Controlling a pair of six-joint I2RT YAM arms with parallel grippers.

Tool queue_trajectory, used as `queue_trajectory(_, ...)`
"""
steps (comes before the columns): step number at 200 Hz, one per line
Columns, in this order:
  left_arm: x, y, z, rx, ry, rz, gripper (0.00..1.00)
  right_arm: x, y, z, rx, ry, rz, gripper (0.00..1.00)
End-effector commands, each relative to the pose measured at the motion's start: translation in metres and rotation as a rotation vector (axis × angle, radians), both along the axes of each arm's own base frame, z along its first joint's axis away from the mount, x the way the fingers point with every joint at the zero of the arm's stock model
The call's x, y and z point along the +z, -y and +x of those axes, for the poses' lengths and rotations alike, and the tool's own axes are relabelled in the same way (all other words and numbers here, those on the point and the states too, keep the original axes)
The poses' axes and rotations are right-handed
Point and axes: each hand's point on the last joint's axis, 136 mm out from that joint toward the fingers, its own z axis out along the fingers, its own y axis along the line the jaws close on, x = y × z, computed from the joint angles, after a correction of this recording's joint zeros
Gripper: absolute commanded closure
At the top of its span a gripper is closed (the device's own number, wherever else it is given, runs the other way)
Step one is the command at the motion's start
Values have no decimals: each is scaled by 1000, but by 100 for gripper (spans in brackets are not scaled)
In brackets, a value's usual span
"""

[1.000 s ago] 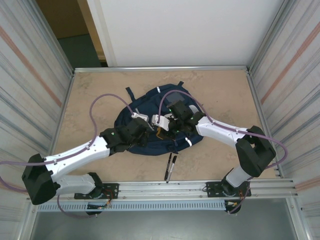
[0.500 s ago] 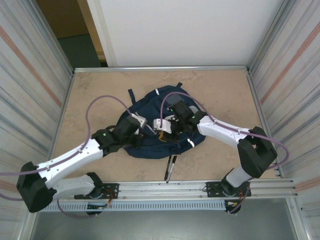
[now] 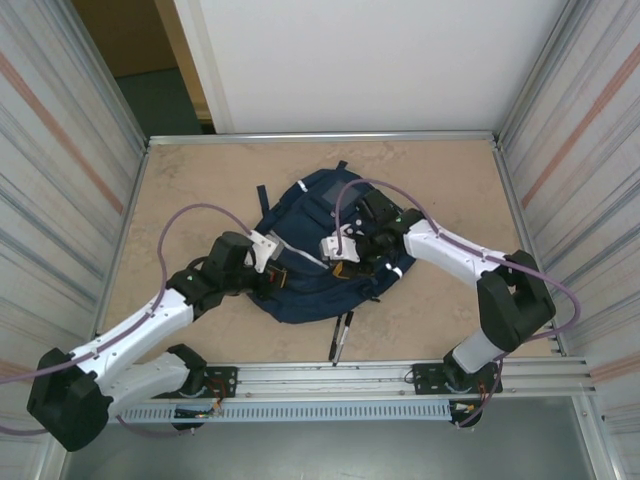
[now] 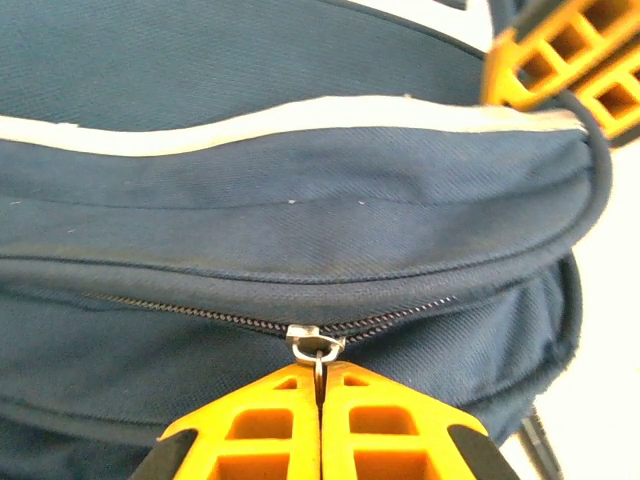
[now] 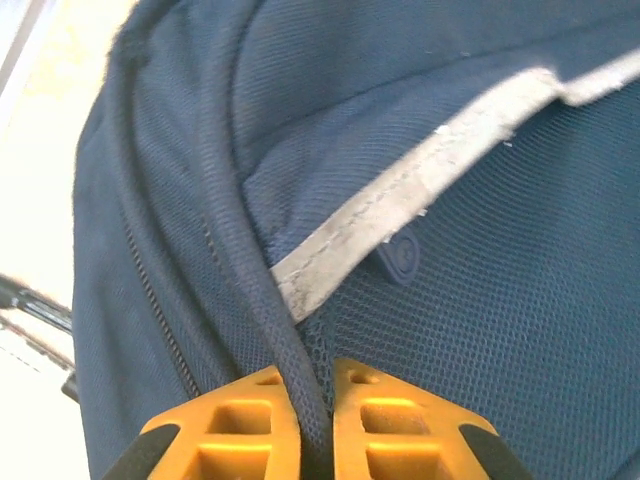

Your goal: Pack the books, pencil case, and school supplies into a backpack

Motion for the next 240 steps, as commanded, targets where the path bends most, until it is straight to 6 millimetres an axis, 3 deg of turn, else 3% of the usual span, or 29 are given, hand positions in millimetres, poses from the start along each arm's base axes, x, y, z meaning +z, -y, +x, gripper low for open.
queue_trajectory(1,18,26,-7,-62,-54,-152,100,3,19,62,-98,111,-8,88)
queue_trajectory(14,14,27,-4,-11,-114,-163,100,2,27,96,-160,188,37,82)
queue_trajectory(28,16,31,-4,-11,-142,-185,100,5,35,117,-197,218,89,76)
queue_trajectory(48,27,40,-4,-15,-165,-233,100,17,35,135,-236,197,196,69)
queue_trajectory(67,31,39,3,58,-156,-246,100,29,36,138,-262,111,285,58)
queue_trajectory(74,30,38,7,91,-156,-248,100,31,36,134,-267,94,300,53)
queue_trajectory(99,29,36,15,121,-115,-206,100,45,39,119,-329,86,365,51)
queue_trajectory(122,31,44,18,93,-61,-160,100,69,38,80,-329,95,449,50)
queue_trajectory(139,33,52,17,51,-45,-123,100,78,23,48,-263,127,453,44)
queue_trajectory(163,32,59,17,29,-52,-120,100,77,-8,14,-165,130,393,44)
queue_trajectory(180,36,67,17,4,-54,-160,100,67,-22,9,-142,127,359,44)
queue_trajectory(217,38,73,11,-23,-81,-209,100,44,-33,14,-127,109,259,44)
queue_trajectory(240,34,67,14,16,-75,-191,100,30,-38,4,-70,92,195,54)
